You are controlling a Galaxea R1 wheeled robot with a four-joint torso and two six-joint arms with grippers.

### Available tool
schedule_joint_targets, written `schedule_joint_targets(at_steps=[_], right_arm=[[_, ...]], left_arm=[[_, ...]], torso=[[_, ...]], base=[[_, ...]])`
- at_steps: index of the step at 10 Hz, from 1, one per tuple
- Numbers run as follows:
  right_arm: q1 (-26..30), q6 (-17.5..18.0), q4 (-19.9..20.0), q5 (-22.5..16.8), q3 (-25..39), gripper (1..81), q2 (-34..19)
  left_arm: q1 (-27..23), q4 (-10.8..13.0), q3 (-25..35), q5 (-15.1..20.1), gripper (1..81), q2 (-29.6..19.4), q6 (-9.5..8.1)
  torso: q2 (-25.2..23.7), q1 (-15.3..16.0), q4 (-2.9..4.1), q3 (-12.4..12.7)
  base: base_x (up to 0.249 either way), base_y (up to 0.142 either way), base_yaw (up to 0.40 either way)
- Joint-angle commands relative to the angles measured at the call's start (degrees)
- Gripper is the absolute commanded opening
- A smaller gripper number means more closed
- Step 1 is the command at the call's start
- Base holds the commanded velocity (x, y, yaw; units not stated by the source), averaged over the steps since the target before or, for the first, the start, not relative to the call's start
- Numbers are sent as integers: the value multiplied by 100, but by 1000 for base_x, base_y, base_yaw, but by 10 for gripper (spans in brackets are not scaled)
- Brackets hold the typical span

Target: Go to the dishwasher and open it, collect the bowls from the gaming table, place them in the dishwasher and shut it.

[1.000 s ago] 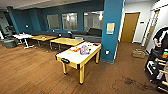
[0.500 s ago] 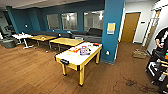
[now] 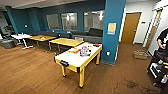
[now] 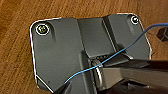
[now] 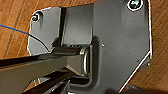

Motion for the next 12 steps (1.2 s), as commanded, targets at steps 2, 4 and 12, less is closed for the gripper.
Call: schedule_joint_targets(at_steps=[2, 4, 12], right_arm=[[252, -12, -4, -348, -7, 811, 9], [261, -12, -4, -348, -7, 811, 18], [269, -21, -13, -348, -7, 811, 18]], left_arm=[[-263, 32, 0, 267, 811, -16, 18], [-263, 14, 0, 267, 811, -17, 18], [-263, -3, 9, 267, 811, -26, 9]], torso=[[0, 0, 0, 0], [0, 0, 0, 0], [0, 0, 0, -2]], base=[[110, 0, 0], [110, 0, 0], [110, 34, 0]])
